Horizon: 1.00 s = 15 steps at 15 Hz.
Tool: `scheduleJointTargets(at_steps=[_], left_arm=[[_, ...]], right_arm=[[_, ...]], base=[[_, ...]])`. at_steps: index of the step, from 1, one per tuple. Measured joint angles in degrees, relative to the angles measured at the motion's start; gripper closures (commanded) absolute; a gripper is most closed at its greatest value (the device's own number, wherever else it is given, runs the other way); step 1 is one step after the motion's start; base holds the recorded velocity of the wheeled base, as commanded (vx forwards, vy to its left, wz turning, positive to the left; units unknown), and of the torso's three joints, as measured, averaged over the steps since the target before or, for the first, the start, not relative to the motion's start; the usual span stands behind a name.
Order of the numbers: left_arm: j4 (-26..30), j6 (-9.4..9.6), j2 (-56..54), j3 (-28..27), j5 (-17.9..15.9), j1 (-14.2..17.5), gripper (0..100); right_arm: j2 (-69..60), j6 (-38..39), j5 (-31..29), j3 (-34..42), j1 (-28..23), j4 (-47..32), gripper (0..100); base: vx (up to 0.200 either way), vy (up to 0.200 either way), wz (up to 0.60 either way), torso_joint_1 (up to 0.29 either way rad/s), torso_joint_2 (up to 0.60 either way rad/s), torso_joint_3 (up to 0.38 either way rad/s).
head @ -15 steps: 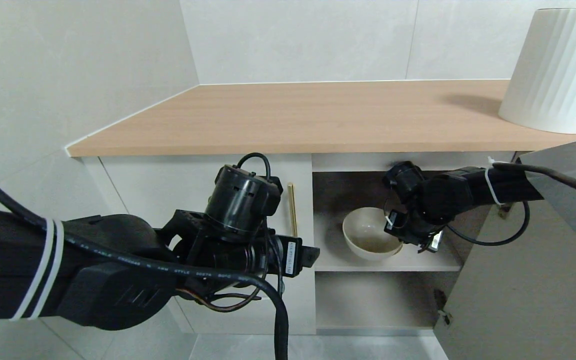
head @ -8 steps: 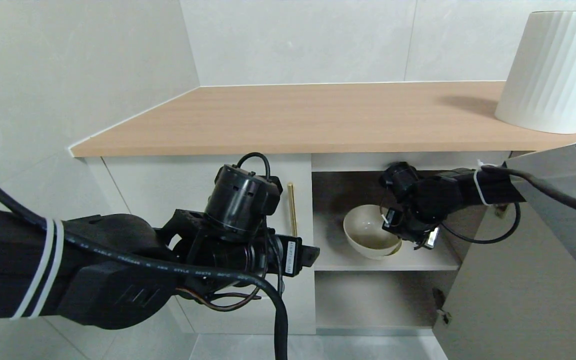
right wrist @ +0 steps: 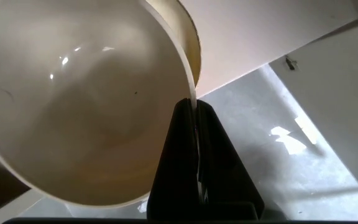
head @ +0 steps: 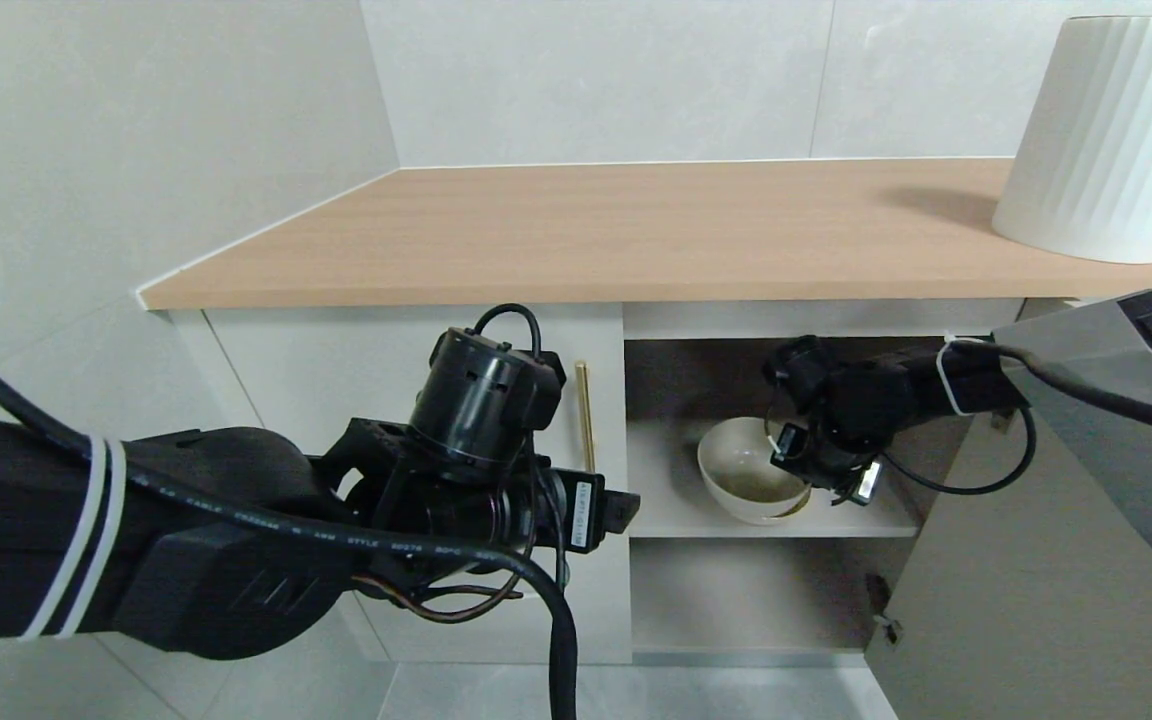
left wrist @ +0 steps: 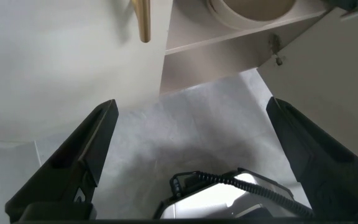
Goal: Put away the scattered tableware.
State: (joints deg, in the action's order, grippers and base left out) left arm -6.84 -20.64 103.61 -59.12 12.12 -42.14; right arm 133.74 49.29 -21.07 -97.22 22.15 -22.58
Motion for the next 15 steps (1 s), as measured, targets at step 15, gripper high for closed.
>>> scheduleJointTargets(at_steps=[15], left_arm=[[0.0, 0.01, -0.3, 0.0, 0.1, 0.0, 0]], right_arm=[[1.5, 0.9, -3.8, -0.8, -1.2, -0.1, 100]], base=[[0.0, 0.0, 0.0, 0.0, 0.0, 0.0]])
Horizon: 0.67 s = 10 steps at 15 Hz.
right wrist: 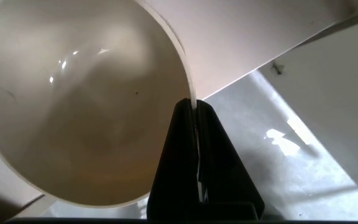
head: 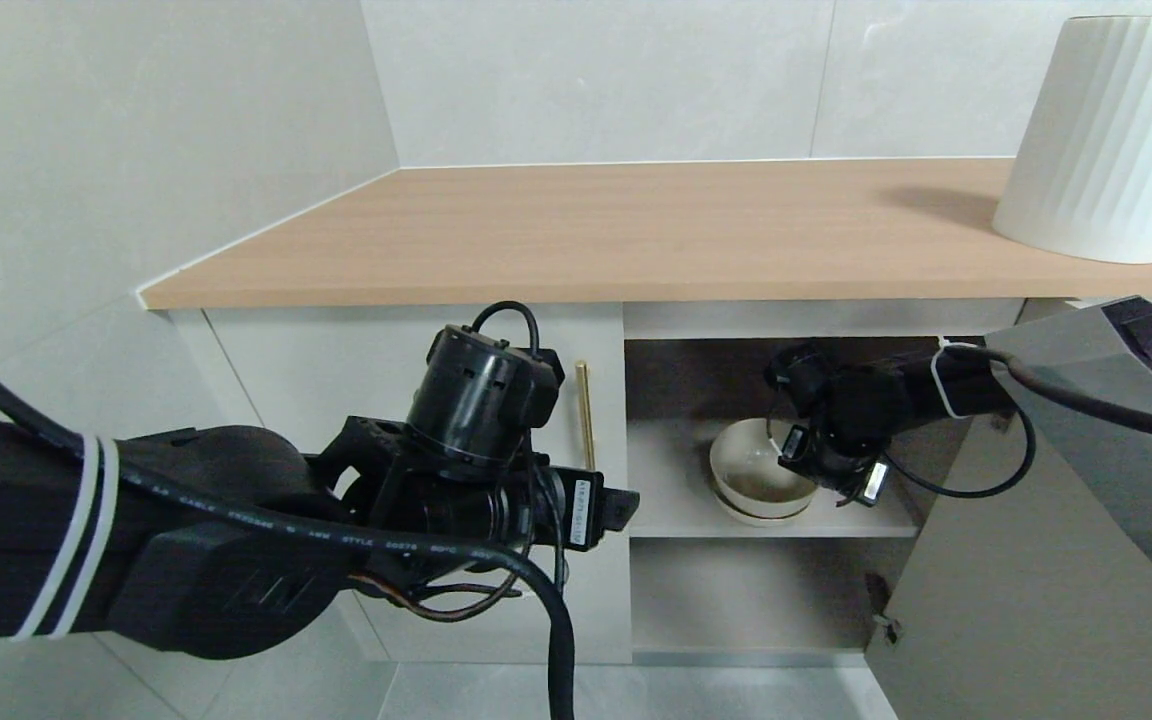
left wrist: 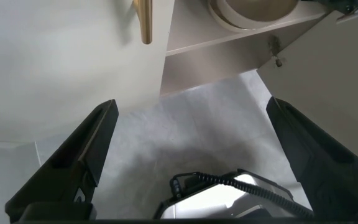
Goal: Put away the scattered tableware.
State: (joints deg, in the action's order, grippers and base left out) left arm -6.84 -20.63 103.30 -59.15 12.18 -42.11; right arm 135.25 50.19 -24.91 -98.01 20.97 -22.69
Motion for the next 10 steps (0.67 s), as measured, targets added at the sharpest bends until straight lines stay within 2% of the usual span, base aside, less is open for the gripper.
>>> scheduleJointTargets(at_steps=[2, 3, 10], left_arm=[[0.0, -0.01, -0.1, 0.0, 0.0, 0.0, 0], [0.0, -0.01, -0.1, 0.0, 0.0, 0.0, 0], [0.0, -0.06, -0.2, 0.0, 0.0, 0.0, 0]], right_arm=[[0.2, 0.0, -0.1, -0.2, -0.1, 0.0, 100], [0.3, 0.0, -0.1, -0.3, 0.0, 0.0, 0], [-1.2, -0.2, 1.6, 0.5, 1.2, -0.5, 0]], base=[[0.0, 0.0, 0.0, 0.0, 0.0, 0.0], [0.0, 0.0, 0.0, 0.0, 0.0, 0.0], [0.0, 0.0, 0.0, 0.0, 0.0, 0.0]])
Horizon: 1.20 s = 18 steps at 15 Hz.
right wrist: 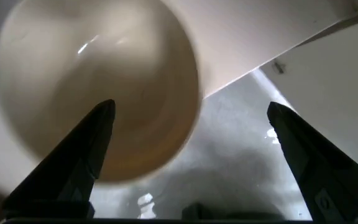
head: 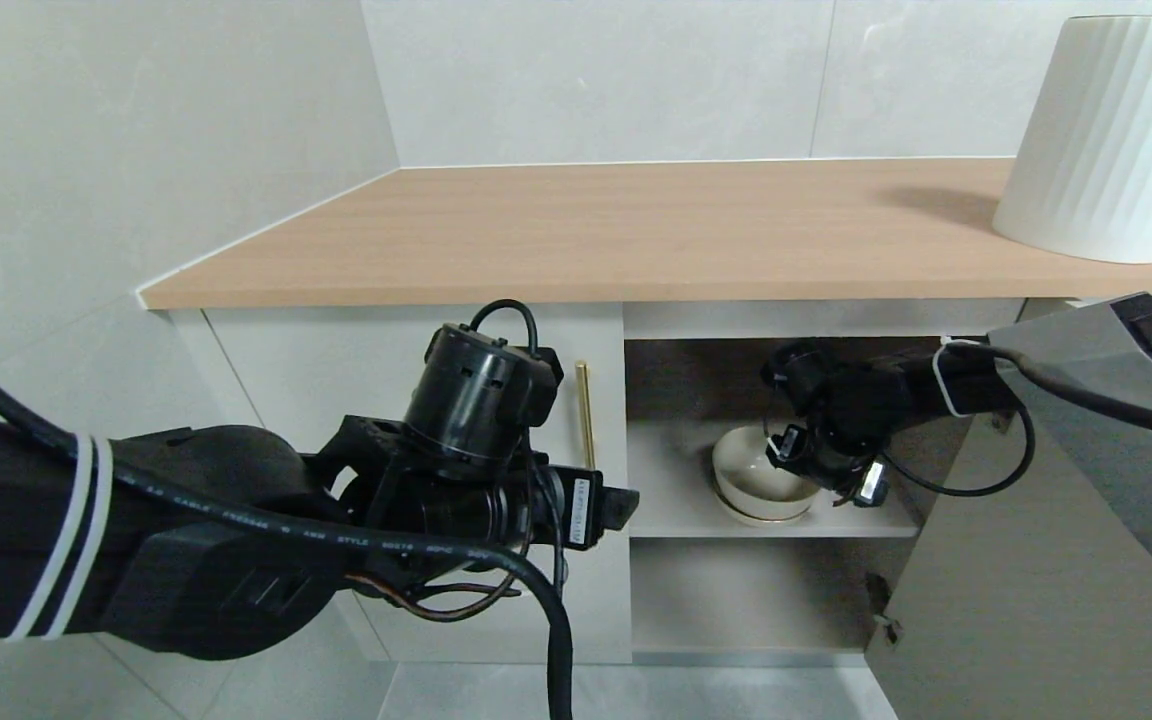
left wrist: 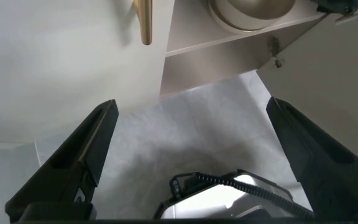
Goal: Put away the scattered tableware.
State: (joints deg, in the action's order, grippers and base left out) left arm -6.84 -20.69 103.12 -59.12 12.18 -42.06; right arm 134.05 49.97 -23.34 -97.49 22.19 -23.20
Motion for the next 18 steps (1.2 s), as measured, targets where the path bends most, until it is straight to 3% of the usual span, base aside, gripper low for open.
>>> scheduleJointTargets(at_steps=[4, 8, 18], left_arm=[[0.1, -0.3, -0.6, 0.3, 0.1, 0.0, 0], [0.3, -1.65, -3.7, 3.6, 0.1, 0.0, 0], [0.8, -1.29, -20.3, 20.5, -0.1, 0.0, 0]], right_arm=[[-7.1, -3.7, 5.3, 6.1, 3.9, -0.1, 0], [-18.7, -10.1, 6.7, 15.5, 9.3, 0.0, 0], [-42.4, -12.0, 1.6, 42.2, 20.4, 0.8, 0]], base=[[0.0, 0.0, 0.0, 0.0, 0.0, 0.0], [0.0, 0.0, 0.0, 0.0, 0.0, 0.0], [0.0, 0.0, 0.0, 0.0, 0.0, 0.0]])
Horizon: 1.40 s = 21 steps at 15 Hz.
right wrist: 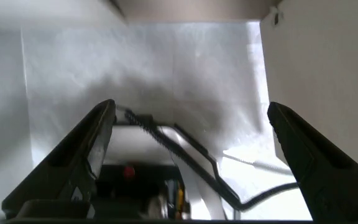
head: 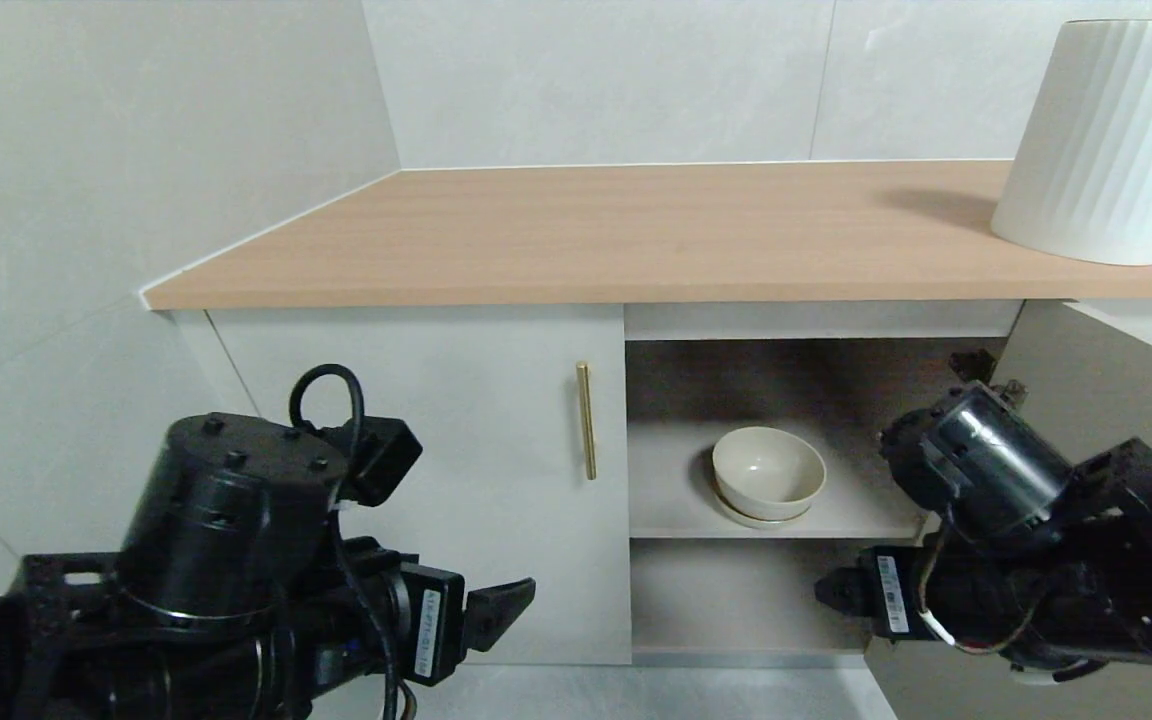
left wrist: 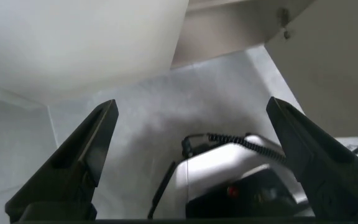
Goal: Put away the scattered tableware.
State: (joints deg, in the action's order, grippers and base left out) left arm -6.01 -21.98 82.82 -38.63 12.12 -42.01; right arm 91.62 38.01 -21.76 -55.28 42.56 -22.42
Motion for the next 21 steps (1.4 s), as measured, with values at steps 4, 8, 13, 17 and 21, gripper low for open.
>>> scheduleJointTargets(at_steps=[4, 8, 13, 17, 21], left_arm=[[-0.1, -0.1, -1.8, 0.9, 0.0, 0.1, 0], [-0.1, -0.13, -1.4, 1.0, 0.0, 0.0, 0], [-0.1, -0.13, -0.2, 1.0, 0.0, 0.0, 0], [-0.1, -0.13, 0.0, 1.0, 0.0, 0.0, 0], [-0.1, -0.13, 0.1, 1.0, 0.0, 0.0, 0]], right_arm=[[-4.0, -0.1, 0.1, 4.7, 0.6, 0.3, 0], [-4.2, -0.1, 0.2, 5.5, 0.8, 1.3, 0], [-4.2, -0.2, 0.3, 6.1, 1.0, 1.7, 0], [-3.7, -0.2, 0.4, 6.2, 1.0, 1.7, 0], [-3.4, -0.2, 0.4, 6.2, 1.0, 1.7, 0]], base=[[-0.15, 0.0, 0.0, 0.007, 0.0, -0.001], [-0.2, 0.0, 0.0, 0.004, 0.0, 0.004], [-0.2, 0.0, 0.0, 0.001, 0.0, 0.0], [-0.2, 0.0, 0.0, 0.0, 0.0, 0.001], [-0.2, 0.0, 0.0, 0.005, 0.0, 0.0]])
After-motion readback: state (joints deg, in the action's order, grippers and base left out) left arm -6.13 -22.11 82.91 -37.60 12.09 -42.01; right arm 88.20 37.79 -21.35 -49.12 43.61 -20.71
